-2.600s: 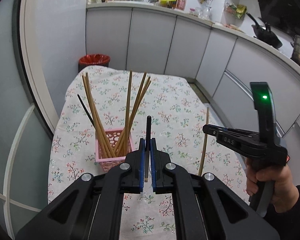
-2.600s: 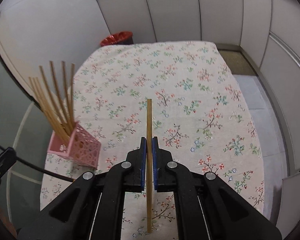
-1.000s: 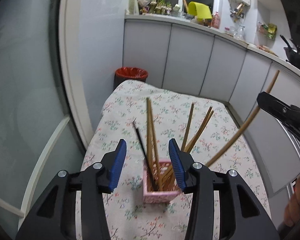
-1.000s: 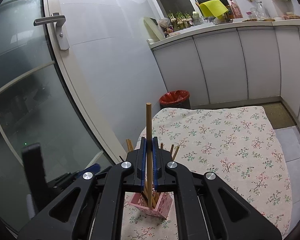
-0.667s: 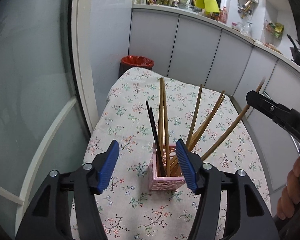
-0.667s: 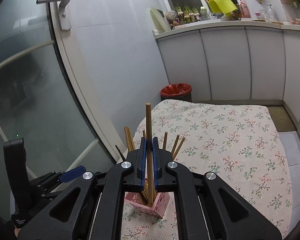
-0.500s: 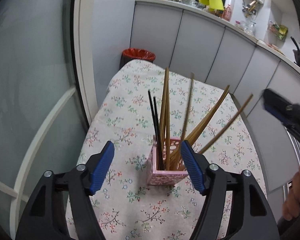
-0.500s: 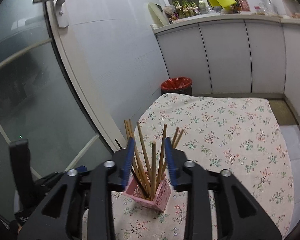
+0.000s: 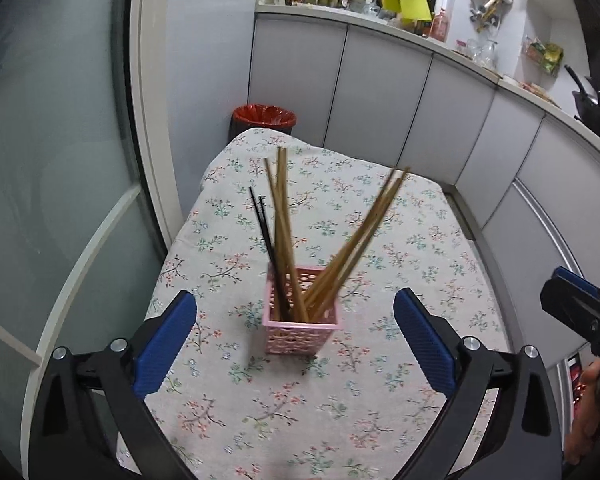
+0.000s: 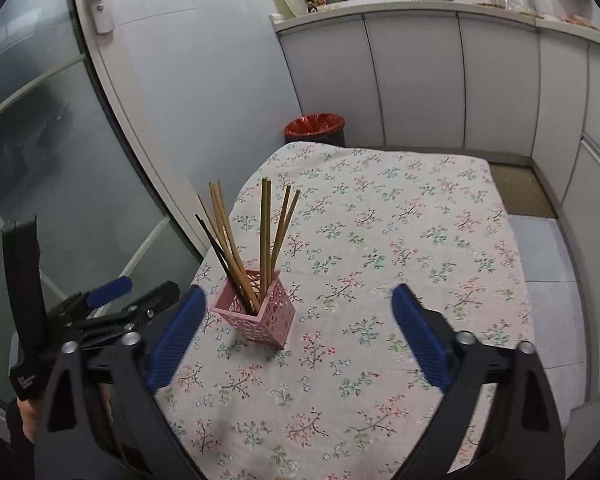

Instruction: Organize utensils

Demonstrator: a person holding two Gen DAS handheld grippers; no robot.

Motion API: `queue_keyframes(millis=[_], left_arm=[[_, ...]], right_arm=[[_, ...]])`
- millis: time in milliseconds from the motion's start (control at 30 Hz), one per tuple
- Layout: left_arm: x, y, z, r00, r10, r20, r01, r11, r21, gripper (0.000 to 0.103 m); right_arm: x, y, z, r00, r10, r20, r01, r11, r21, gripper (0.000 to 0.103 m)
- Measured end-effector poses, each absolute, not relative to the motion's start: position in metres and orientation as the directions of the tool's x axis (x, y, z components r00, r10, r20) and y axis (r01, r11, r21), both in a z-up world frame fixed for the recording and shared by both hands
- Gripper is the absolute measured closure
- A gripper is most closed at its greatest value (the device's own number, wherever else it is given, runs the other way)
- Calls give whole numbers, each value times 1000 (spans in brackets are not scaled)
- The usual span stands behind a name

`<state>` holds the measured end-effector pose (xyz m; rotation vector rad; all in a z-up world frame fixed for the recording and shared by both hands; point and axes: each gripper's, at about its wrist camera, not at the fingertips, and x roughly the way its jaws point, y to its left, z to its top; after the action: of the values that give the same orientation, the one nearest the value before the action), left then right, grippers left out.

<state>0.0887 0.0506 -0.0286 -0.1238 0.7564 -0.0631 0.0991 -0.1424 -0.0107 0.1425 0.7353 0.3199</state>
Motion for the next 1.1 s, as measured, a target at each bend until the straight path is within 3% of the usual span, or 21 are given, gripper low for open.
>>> queue_keyframes(millis=[433, 1100], left_arm=[[53, 16, 8, 728, -122, -675, 59, 991, -116, 7], [29, 19, 31, 770, -107, -629, 61, 994, -94, 7]], right_arm=[[60, -179, 19, 736, 166, -656, -98, 985, 138, 7], [35, -184, 41, 773, 123, -622, -59, 991, 122, 7]])
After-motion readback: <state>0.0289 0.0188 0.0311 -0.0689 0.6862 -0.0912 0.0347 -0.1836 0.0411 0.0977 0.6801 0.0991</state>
